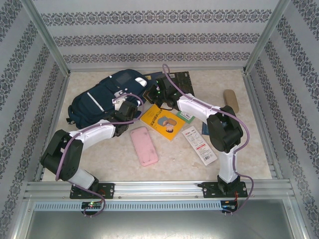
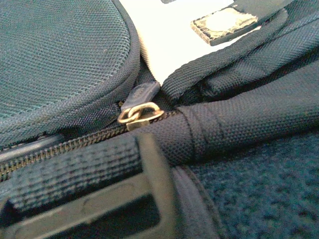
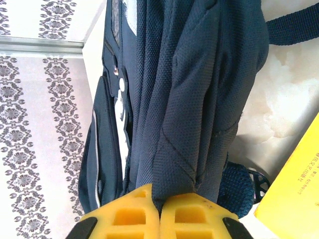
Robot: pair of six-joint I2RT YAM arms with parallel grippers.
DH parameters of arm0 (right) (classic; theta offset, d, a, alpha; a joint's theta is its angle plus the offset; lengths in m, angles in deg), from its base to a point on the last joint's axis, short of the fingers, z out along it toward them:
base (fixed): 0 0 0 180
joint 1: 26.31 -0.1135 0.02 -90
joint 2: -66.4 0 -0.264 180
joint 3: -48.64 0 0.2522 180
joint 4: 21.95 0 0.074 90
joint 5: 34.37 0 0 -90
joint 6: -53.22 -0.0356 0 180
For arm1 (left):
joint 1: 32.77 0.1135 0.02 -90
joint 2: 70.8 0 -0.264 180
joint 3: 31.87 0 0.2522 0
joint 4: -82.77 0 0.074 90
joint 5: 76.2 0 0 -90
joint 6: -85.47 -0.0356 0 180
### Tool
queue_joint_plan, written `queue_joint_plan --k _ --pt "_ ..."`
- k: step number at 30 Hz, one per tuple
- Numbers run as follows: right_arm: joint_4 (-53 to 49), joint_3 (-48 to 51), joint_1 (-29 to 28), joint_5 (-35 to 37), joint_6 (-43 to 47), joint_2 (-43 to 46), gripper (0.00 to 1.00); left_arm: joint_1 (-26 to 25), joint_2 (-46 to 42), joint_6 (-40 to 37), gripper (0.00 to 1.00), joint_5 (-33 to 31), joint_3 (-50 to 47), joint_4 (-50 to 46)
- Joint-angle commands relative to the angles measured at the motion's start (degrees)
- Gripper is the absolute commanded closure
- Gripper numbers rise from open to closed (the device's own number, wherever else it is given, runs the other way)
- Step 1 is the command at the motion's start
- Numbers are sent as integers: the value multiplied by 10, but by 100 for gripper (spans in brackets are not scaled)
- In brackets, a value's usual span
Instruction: Pack the student bag
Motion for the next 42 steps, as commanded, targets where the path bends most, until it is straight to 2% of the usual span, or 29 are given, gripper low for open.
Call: queue_joint_plan --k 1,8,16,22,27,30,33,34,35,37,39,42 --pt "7 16 12 -33 14 32 100 28 -40 13 100 -12 11 -57" --pt "-10 26 38 -17 50 46 100 77 -111 27 100 50 -3 -159" --pt "-17 20 61 -11 77 48 100 169 -162 45 100 60 -11 -282" --pt "-34 -19 76 -13 104 27 100 178 -174 34 100 93 -26 -316" --pt "-60 -66 94 -10 138 3 100 180 -191 36 100 74 -33 -338" --pt "-92 -112 112 -13 164 -23 100 180 -197 16 100 122 -35 -315" --pt "-105 -154 131 -27 184 -51 100 179 -202 -20 100 257 -43 -254" --pt "-115 -170 135 -31 195 -62 93 177 -202 -22 100 295 -45 -233" --pt "-131 -187 139 -34 204 -71 77 174 -201 -24 100 326 -44 -220" --pt "-146 -195 141 -37 211 -75 55 165 -200 -28 100 357 -38 -207" --pt "-143 -172 136 -34 208 -62 47 156 -196 -31 100 384 -31 -197" --pt "-147 -120 118 -15 205 -27 45 140 -182 -38 100 424 -18 -188"
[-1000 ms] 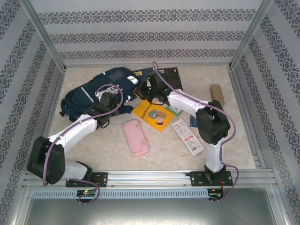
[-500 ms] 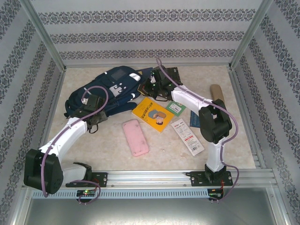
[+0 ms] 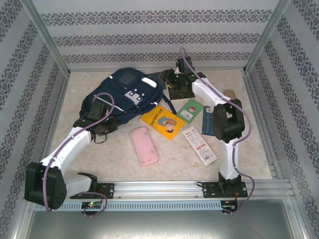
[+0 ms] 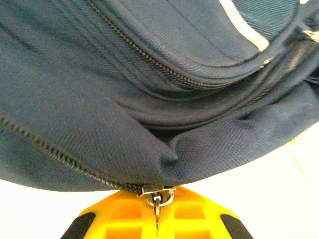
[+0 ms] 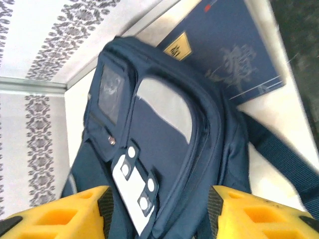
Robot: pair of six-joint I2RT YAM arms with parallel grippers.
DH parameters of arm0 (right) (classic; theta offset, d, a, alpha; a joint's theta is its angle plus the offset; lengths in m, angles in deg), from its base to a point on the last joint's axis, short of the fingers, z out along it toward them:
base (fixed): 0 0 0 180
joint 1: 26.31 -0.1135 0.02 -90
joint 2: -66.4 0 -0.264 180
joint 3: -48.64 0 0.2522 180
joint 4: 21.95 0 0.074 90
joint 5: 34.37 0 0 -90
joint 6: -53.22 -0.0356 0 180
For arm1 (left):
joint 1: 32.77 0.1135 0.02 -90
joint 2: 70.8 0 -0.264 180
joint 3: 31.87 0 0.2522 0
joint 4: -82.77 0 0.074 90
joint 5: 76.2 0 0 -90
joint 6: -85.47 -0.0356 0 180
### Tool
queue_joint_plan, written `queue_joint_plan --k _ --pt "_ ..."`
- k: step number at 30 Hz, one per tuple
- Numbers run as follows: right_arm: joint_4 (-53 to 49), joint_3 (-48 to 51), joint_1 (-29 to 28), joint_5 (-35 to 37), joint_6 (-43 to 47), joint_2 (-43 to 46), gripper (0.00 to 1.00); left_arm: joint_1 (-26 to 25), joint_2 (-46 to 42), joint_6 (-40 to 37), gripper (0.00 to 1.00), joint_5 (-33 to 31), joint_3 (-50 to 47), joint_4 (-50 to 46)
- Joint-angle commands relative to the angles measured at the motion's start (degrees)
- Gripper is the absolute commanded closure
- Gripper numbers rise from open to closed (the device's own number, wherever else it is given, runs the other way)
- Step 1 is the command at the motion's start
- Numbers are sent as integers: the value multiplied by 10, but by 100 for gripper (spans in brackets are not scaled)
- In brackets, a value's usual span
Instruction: Pack the student bag
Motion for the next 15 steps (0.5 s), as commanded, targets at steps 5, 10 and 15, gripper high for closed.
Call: queue_joint_plan --k 5,10,15 --pt "-4 134 -76 41 -25 105 43 -52 35 -22 100 69 30 34" --pt "25 203 -134 28 -87 131 43 -78 53 -10 100 78 38 42" --pt "82 244 -174 14 -158 121 43 -100 66 -14 100 78 53 30"
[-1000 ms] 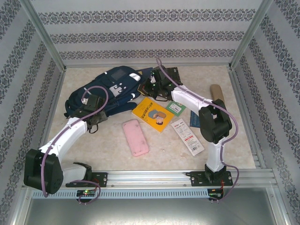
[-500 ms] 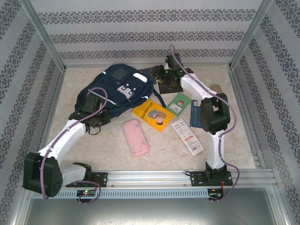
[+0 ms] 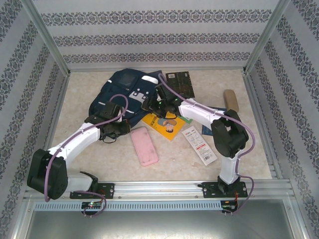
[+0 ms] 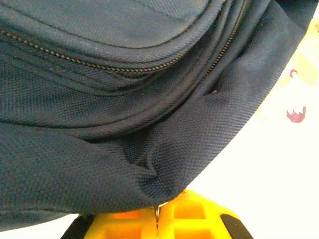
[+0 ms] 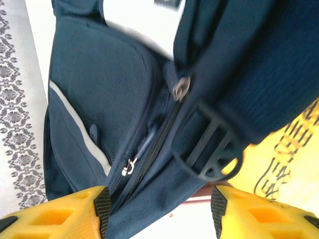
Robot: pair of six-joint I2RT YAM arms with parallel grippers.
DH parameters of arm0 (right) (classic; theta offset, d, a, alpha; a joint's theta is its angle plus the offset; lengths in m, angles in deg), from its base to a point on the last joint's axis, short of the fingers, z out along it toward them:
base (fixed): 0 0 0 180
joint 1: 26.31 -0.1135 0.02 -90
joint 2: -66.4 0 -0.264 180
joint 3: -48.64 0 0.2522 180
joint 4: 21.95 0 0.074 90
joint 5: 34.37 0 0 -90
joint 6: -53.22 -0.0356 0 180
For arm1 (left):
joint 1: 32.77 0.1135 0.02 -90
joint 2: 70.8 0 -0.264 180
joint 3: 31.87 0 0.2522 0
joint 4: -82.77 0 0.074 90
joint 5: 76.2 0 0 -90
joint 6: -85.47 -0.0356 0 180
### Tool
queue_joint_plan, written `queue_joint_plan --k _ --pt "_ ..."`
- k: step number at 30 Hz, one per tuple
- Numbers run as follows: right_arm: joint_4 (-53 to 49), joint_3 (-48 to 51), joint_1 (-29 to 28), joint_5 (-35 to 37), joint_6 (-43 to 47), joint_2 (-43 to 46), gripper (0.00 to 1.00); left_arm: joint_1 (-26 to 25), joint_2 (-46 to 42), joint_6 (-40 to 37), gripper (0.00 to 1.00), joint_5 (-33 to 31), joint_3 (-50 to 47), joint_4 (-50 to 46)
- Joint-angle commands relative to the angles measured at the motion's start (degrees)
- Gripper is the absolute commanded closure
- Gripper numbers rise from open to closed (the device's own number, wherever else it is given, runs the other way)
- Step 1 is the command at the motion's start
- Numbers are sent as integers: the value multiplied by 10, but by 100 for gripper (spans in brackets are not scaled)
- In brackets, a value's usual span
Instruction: Pack the student bag
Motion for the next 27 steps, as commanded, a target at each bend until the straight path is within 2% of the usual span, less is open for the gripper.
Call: queue_joint_plan --k 1,5,7,8,12,15,19,27 --pt "47 15 -12 -11 -63 -6 43 -14 2 -9 100 16 26 20" --pt "61 -12 -26 -13 -73 -42 45 -23 1 -17 100 15 32 4" --pt "68 -21 -29 -10 -79 -54 51 -27 -1 -22 100 13 35 -6" --pt "74 -24 -29 -13 -81 -60 58 -28 -1 -25 100 10 38 -14" --pt "47 -34 -28 8 -55 -48 98 -29 1 -28 100 -34 56 -67" --pt "22 -32 -13 31 -27 -25 100 -26 18 -32 100 -82 85 -135" --pt "0 -29 24 43 4 -3 100 -3 30 -34 100 -110 106 -203" --pt "-36 -73 102 37 79 -1 100 88 51 -74 100 -131 128 -292"
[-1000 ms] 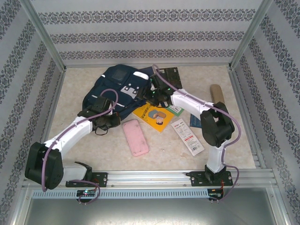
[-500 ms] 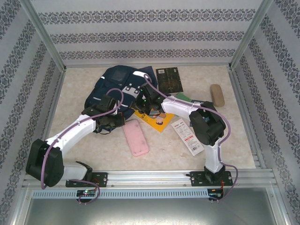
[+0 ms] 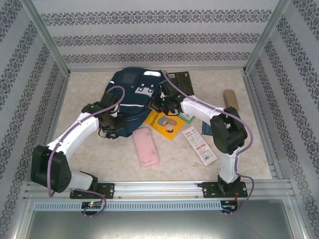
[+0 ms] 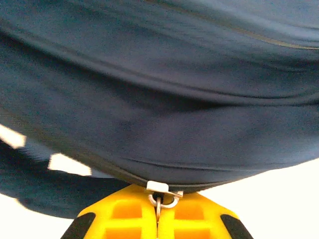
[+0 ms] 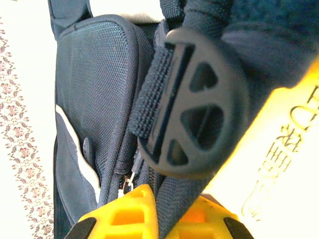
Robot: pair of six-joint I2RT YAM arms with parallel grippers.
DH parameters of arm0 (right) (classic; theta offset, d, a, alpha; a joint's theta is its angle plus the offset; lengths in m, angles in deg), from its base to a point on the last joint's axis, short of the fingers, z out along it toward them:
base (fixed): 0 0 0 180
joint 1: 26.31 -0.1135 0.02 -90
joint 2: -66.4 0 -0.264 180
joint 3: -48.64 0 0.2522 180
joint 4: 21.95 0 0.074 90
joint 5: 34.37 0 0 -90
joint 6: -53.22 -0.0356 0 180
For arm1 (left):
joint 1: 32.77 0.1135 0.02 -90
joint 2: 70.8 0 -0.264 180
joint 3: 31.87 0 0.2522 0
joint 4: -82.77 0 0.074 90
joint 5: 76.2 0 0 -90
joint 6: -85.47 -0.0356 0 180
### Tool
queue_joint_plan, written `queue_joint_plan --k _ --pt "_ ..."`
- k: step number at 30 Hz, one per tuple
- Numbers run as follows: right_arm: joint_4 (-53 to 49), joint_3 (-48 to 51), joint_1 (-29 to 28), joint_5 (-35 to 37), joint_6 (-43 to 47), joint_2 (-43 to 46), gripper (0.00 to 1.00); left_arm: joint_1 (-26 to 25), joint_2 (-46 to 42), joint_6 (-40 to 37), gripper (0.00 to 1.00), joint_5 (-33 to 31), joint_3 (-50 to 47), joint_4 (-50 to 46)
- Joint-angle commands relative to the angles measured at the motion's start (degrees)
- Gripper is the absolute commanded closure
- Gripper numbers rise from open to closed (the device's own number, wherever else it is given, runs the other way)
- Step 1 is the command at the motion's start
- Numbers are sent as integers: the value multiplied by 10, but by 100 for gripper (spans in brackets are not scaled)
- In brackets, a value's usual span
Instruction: Pack the student bag
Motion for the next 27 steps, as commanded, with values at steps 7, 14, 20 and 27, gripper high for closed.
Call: queue_joint_plan --k 7,14,20,27 --pt "-63 -137 99 24 110 -45 100 67 42 -65 100 -21 50 -93" --pt "-107 -227 110 29 150 -101 94 30 49 -58 100 142 92 -28" --pt "-138 -222 111 48 151 -72 55 -49 79 -19 100 188 137 11" --pt "-132 -45 96 106 119 83 44 -109 127 8 100 210 168 53"
